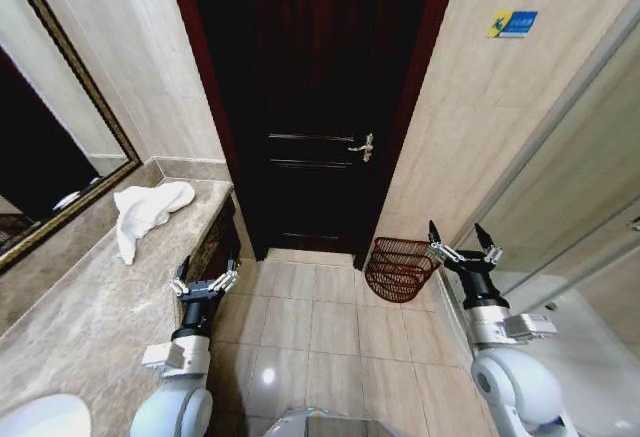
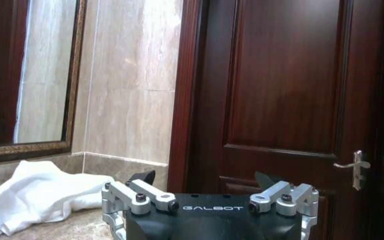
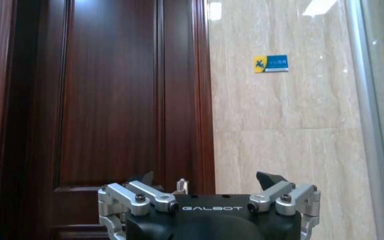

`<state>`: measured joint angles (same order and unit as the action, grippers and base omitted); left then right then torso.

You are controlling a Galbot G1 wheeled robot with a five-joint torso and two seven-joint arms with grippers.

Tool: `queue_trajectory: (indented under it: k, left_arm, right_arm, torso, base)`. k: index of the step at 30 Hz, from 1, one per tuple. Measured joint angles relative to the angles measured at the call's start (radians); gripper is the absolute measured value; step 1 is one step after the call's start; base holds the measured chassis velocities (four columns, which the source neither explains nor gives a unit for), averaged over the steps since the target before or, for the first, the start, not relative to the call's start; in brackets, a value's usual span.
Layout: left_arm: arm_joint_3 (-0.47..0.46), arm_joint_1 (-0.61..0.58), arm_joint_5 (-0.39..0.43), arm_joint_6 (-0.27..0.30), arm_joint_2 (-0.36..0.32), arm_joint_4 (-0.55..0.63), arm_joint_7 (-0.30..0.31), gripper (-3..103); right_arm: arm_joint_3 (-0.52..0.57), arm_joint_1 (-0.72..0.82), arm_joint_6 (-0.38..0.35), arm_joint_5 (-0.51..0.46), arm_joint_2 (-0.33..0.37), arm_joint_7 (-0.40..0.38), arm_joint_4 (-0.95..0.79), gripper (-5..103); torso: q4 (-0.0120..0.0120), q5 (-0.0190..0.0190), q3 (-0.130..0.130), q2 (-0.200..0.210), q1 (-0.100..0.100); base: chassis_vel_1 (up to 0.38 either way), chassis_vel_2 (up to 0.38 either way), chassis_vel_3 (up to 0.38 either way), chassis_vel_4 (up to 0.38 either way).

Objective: Discard the used towel into the hamper.

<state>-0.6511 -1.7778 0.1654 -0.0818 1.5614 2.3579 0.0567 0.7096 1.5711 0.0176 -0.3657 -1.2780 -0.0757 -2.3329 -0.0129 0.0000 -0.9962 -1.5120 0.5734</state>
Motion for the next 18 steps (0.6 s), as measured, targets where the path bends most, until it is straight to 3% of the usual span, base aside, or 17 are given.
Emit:
queue_trajectory:
  k: [18]
  left_arm:
    - [0.003,0.004,-0.003,0.006,0.003,-0.006,0.002,100]
  right_arm:
    - [0.000,0.002,0.002,-0.004,-0.001,-0.001,0.001,100]
  torso:
    - [0.0002,0.0000,0.000,0.000,0.000]
  base:
    - [-0.096,0.097,0.101,-0.103]
